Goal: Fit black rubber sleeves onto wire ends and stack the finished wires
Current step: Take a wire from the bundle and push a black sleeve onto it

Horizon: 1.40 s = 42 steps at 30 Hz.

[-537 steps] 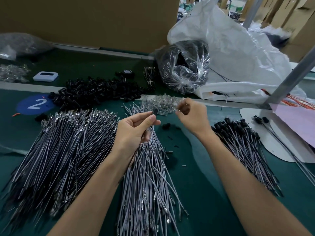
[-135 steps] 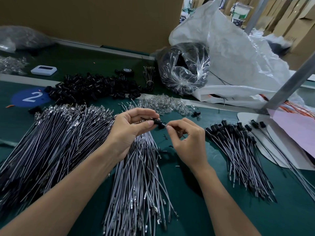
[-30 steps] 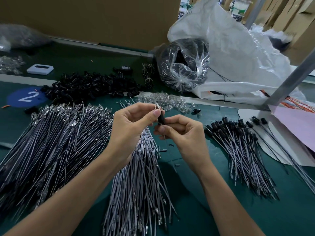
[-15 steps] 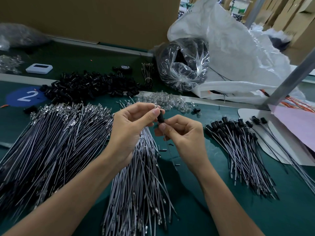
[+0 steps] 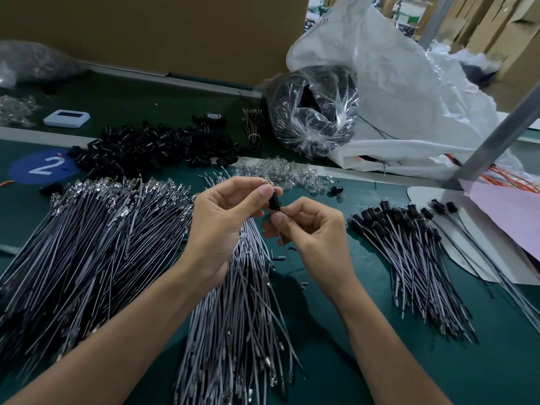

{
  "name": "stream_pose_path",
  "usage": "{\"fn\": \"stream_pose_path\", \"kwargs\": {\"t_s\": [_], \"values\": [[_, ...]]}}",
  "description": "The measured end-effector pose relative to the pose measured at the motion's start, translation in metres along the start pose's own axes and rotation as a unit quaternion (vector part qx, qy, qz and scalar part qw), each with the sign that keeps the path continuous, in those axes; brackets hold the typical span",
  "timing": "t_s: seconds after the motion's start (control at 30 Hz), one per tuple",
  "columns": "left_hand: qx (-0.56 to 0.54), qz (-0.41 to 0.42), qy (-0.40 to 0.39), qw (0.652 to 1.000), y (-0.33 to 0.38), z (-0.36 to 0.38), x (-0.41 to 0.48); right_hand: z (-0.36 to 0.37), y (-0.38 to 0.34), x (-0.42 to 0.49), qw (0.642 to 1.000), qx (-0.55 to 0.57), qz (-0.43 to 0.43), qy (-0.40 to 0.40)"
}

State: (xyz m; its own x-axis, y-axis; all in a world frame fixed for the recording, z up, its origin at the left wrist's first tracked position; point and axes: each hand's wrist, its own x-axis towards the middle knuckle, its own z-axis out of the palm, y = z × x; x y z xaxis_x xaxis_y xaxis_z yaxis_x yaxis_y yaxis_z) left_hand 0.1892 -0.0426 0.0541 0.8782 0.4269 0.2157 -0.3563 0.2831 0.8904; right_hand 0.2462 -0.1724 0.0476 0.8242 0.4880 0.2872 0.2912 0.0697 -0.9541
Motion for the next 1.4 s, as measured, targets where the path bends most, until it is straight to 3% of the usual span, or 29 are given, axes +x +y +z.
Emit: {"fn": "stream_pose_path", "kwargs": {"t_s": [0.43, 0.93, 1.07, 1.4], "values": [[-0.001, 0.003, 0.002, 1.0, -0.0015, -0.0004, 0.0011, 0.0003, 0.0031, 0.0011, 1.0, -0.002, -0.004, -0.003], [0.067, 0.096, -0.007, 0.993, -0.002, -0.0058, 0.0024, 0.0033, 0.0078, -0.0017, 0.998, -0.011, -0.054, 0.007], [0.074, 0.087, -0.008, 0.993, -0.0046, -0.0061, 0.0031, 0.0059, 0.0079, -0.0033, 0.998, -0.013, -0.054, -0.009], [0.084, 0.012, -0.059, 0.995, -0.0077, 0.001, -0.0008, 0.0004, 0.0085, -0.0031, 0.993, -0.05, -0.094, 0.044]]}}
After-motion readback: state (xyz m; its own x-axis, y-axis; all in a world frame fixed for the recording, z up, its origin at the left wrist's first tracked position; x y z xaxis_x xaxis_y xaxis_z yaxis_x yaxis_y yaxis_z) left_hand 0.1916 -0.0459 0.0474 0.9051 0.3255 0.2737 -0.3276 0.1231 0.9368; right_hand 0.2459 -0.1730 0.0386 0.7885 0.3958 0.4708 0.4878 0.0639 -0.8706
